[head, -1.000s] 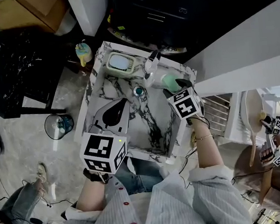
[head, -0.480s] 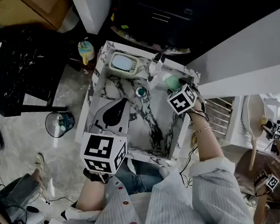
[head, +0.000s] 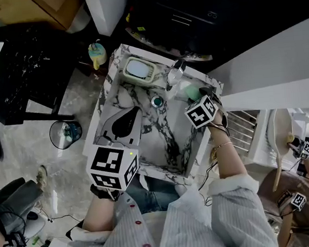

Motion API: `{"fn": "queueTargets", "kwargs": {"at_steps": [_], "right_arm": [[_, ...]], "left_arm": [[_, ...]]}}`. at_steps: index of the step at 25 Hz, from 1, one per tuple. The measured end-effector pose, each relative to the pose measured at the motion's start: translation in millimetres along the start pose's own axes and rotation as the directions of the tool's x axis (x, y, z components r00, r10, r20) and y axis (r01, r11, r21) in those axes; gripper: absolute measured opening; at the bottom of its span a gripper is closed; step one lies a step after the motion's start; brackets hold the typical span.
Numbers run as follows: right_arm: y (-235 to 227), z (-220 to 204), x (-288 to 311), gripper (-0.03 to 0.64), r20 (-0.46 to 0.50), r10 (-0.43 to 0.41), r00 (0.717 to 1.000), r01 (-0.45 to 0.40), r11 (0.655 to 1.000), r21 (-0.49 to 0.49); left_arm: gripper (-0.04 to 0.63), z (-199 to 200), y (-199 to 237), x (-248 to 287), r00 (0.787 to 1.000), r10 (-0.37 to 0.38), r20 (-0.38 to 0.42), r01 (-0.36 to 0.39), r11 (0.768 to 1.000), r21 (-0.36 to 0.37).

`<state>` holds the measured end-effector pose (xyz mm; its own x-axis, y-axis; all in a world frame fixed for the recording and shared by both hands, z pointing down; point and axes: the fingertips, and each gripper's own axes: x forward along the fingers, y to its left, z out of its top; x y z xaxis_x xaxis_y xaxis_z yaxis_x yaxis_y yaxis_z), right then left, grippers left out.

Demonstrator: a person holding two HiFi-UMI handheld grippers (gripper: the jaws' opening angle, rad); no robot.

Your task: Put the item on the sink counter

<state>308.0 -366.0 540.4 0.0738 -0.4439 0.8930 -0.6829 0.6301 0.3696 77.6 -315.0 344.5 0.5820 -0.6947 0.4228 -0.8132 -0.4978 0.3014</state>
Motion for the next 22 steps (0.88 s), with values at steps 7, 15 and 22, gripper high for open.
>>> {"fn": "queueTargets", "kwargs": {"at_steps": [7, 15, 22], "right_arm": [[1.7, 3.2, -7.1, 0.236, 0.033, 0.06, 0.998, -0.063, 0.993, 0.096], [-3.8, 8.6, -16.2, 0.171, 0.077, 0.037, 0.996, -0.047, 0.99, 0.135], [-16.9, 10.0, -17.2, 0.135, 0.064, -0.004, 0.998, -0.004, 0.992, 0.123]], "left_arm": [[0.015, 5.1, -1.1, -0.5, 1.0, 0.003, 0.013, -0.003, 1.0, 0.002], [0.015, 5.0, -3.1, -6.8, 1.0, 0.013, 0.025, -0.014, 1.0, 0.008], [0.015, 2.2, -8.7, -13.1, 0.999, 0.032, 0.041, -0.033, 0.999, 0.002]]}}
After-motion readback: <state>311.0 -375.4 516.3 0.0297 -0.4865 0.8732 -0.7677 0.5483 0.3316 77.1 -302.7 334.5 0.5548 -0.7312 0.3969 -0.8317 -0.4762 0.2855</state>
